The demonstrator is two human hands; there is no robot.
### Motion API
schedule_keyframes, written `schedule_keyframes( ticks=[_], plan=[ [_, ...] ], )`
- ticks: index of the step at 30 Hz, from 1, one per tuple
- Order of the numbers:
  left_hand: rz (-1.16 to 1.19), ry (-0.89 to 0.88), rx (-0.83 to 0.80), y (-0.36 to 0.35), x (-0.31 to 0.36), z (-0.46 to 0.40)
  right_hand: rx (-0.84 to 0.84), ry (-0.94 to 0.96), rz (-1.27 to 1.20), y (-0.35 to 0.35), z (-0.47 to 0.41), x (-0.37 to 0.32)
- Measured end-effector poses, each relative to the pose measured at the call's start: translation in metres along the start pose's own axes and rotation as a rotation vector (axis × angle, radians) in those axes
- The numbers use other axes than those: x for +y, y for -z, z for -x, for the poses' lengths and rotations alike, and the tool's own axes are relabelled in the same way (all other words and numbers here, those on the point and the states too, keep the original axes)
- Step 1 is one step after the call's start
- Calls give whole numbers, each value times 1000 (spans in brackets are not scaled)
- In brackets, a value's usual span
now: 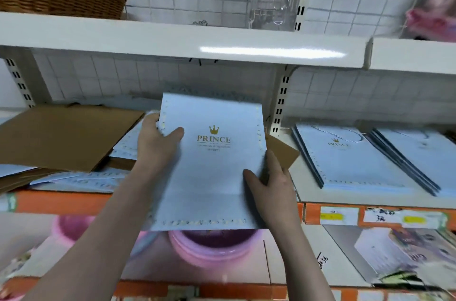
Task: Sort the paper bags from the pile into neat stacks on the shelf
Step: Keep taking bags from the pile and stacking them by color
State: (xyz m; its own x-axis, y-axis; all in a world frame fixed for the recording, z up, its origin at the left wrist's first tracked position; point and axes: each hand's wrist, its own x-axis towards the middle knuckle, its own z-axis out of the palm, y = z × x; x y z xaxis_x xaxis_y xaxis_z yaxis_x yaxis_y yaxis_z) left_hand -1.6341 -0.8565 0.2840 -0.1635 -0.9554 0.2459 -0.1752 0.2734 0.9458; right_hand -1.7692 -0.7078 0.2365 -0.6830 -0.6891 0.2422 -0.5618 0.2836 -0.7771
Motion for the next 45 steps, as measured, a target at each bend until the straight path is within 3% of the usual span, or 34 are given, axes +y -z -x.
schedule_keyframes(
  ticks=[9,16,24,29,45],
  plan=[
    [-53,-55,-240,-28,15,50,142,-157,49,37,57,29],
    [-124,-105,-302,-93,33,76,228,-220,127,92,47,66],
    [-150,-183,-308,-229,49,92,231,-175,194,176,-13,155],
    [-256,-106,-303,-307,49,108,201,-127,280,225,-59,210],
    [-549,-133,-197,-358,21,80,60,-65,352,216,-128,252]
  ],
)
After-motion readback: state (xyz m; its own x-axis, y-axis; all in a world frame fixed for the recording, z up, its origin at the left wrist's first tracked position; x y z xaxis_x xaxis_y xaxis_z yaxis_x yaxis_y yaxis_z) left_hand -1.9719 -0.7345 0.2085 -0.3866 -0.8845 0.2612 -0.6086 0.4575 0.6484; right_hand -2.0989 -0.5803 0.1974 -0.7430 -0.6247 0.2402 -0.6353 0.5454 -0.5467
